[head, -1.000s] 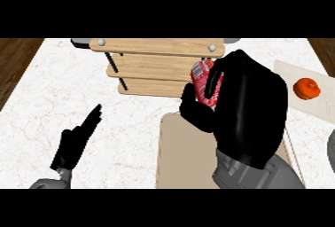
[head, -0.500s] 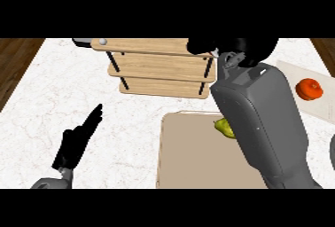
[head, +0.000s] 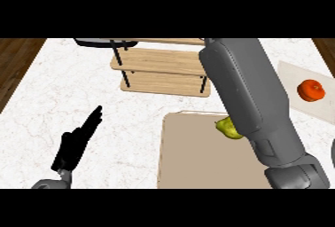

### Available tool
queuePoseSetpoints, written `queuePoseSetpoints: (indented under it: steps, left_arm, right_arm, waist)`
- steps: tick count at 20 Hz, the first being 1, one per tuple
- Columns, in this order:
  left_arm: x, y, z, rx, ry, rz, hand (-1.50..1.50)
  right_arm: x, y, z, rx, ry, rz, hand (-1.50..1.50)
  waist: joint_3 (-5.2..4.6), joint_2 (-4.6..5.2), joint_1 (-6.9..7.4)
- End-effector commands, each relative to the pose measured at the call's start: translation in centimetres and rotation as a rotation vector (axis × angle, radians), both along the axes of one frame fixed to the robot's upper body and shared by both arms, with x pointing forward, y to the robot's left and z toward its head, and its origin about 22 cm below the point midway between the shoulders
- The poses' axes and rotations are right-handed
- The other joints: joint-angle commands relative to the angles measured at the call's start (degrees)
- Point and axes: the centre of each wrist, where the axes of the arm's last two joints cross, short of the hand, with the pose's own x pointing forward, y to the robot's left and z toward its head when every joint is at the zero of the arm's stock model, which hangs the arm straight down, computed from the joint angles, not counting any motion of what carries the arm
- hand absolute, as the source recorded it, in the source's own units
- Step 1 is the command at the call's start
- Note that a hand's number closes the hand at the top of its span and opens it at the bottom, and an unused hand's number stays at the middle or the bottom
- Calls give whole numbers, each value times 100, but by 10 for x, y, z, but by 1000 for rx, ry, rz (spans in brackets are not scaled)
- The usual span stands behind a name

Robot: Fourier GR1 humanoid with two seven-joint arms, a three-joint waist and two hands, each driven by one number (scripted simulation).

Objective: Pick the can from the tray and place it in the tiered shelf

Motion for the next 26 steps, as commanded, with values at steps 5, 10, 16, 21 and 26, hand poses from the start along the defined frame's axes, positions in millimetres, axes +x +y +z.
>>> queuePoseSetpoints:
  steps: [5, 10, 16, 21, 26]
  left_arm:
    - [8, -3, 1, -10, -20, -34, 0]
    - [14, -12, 7, 0, -21, -46, 0]
    - [12, -29, 5, 5, -19, -54, 0]
    - [8, -6, 10, 17, -19, -19, 0]
    - [-8, 0, 2, 9, 5, 15, 0]
  right_arm:
    - [27, 4, -40, 146, 115, 56, 150]
    - [32, -39, -34, 700, -17, -2, -150]
    - [38, -41, -42, 906, -203, 53, -150]
    - [37, -34, -41, 892, -454, -14, -150]
    - [33, -60, -47, 874, -670, -176, -150]
  waist:
    - [1, 74, 144]
    - [24, 133, 279]
    - [16, 115, 335]
    - [8, 27, 181]
    - [9, -47, -102]
